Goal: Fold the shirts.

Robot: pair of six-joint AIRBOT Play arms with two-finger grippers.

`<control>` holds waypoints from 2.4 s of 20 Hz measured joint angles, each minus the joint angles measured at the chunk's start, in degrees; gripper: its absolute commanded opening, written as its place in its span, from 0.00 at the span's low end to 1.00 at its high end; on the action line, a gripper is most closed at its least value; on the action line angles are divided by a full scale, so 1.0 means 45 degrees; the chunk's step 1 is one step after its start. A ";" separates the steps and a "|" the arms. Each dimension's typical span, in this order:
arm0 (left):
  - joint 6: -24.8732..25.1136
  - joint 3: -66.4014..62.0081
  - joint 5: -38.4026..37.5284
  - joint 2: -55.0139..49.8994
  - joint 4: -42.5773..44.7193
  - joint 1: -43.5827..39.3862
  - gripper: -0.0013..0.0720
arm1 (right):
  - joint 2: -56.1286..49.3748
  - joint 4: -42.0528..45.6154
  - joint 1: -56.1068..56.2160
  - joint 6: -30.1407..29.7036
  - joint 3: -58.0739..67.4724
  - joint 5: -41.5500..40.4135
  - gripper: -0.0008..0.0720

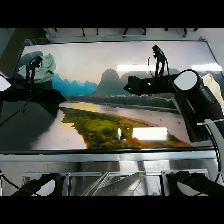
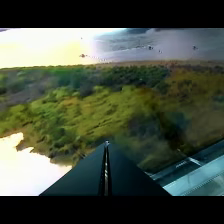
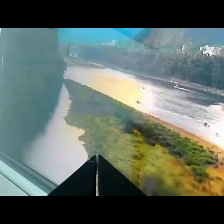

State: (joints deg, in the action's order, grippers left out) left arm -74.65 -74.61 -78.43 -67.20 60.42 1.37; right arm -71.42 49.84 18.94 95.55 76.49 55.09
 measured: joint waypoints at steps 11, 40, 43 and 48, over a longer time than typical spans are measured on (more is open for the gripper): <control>-0.0087 -0.0117 0.2322 -0.0146 0.0005 0.2025 0.03 | -0.0005 0.0000 -0.0005 0.0000 0.0000 0.0000 0.05; 0.1481 -0.9690 0.9836 -1.4494 -0.7825 0.5702 0.03 | -0.0403 0.0000 -0.0005 -0.0005 0.0000 0.0000 0.05; 0.2361 -0.9627 0.9102 -1.3512 -0.8602 0.6081 0.03 | -0.0505 0.0000 -0.0005 -0.0005 0.0000 0.0000 0.05; 0.2720 -0.9214 0.5785 -1.0938 -0.6494 0.6620 0.03 | -0.0733 0.0000 0.0000 -0.0005 0.0000 0.0000 0.05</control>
State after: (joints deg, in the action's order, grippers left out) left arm -62.41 -116.07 -52.40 -116.42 31.20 31.16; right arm -74.72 49.84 18.94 95.53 76.49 55.09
